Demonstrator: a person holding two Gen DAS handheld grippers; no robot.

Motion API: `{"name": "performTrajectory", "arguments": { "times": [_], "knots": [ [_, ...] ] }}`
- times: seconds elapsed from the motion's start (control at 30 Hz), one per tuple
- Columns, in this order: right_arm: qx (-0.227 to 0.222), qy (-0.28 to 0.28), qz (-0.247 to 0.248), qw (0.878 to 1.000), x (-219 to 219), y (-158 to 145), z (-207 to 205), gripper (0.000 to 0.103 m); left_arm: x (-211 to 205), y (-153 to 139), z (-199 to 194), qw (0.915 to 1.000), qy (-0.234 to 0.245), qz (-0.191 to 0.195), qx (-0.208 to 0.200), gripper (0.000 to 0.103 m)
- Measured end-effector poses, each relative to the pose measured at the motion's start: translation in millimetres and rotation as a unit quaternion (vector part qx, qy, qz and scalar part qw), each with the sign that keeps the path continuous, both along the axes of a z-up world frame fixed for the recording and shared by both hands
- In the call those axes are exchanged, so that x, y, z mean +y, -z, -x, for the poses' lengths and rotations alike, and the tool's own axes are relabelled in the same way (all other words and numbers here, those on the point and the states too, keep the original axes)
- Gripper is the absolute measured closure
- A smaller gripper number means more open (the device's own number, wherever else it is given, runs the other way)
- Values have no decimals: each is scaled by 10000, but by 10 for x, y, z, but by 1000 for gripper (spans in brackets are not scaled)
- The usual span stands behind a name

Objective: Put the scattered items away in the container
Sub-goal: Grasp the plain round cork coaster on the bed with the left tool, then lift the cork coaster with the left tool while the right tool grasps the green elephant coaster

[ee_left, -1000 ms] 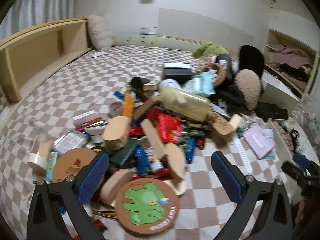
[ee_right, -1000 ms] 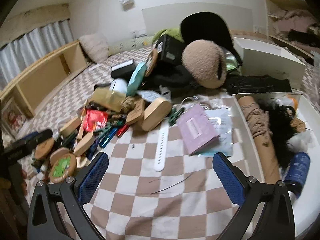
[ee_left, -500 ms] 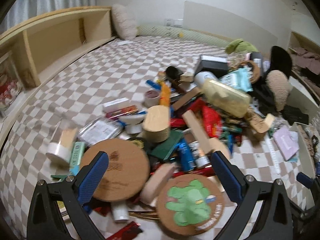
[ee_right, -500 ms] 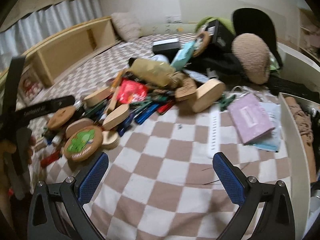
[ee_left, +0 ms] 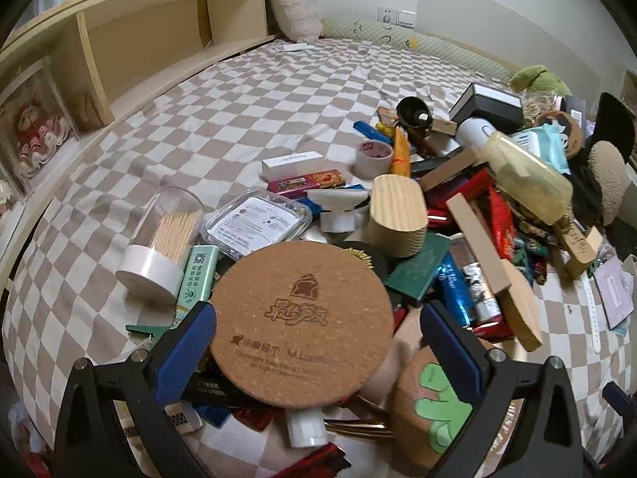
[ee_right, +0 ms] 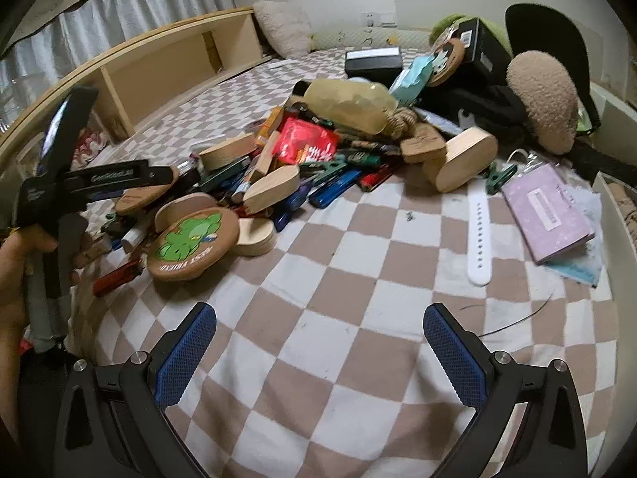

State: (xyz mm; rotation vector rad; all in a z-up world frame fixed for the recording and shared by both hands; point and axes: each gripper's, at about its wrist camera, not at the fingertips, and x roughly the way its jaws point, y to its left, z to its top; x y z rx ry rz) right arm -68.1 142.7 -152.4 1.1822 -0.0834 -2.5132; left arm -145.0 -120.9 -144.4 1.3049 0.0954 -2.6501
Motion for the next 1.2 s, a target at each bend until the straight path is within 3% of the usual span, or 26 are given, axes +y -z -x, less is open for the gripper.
{"name": "performTrajectory", "arguments": {
  "times": [0.43, 0.67, 1.2],
  "knots": [
    [-262, -19, 309, 9992, 35, 63, 15, 0, -43, 124, 139, 9992, 8, 314, -236, 0],
    [-310, 72, 220, 9993, 57, 96, -1, 0, 39, 199, 170, 9962, 62, 789, -355, 0],
    [-409, 104, 423, 9982, 100, 79, -9, 0, 141, 193, 136, 9966, -124, 793, -203, 5]
  ]
}}
